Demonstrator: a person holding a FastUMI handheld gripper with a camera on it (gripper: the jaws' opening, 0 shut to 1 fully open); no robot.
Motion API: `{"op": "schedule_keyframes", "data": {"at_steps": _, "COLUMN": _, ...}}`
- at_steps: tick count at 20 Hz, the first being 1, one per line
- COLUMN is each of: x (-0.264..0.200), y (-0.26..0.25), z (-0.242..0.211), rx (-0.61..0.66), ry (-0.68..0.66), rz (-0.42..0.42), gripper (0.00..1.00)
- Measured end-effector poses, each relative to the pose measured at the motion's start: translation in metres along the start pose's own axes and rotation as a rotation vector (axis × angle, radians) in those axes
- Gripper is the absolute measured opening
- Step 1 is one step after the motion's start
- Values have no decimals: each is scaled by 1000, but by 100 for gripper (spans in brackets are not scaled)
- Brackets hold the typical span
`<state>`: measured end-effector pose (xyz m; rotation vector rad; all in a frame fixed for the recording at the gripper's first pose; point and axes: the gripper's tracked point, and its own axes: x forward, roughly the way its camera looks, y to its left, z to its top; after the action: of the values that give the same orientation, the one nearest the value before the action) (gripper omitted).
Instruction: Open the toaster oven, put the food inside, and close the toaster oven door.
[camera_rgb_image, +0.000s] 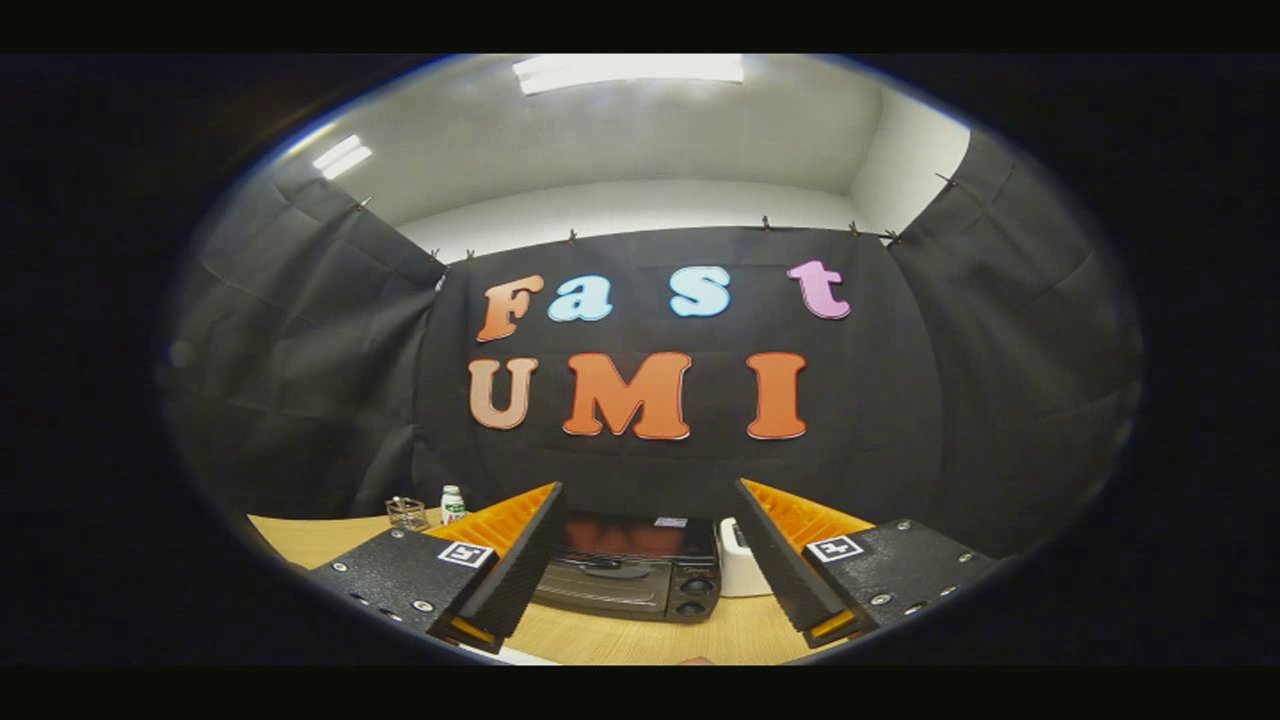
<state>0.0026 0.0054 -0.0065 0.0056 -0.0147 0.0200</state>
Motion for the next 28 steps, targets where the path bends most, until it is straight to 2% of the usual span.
{"op": "schedule_keyframes", "data": {"at_steps": 14, "x": -5, "y": 10, "z": 4, "rx": 7, "ry": -24, "rz": 43, "gripper": 98}}
{"op": "schedule_keyframes", "data": {"at_steps": 28, "x": 29, "y": 32, "z": -23, "rx": 57, "ry": 17, "rz": 55, "gripper": 98}}
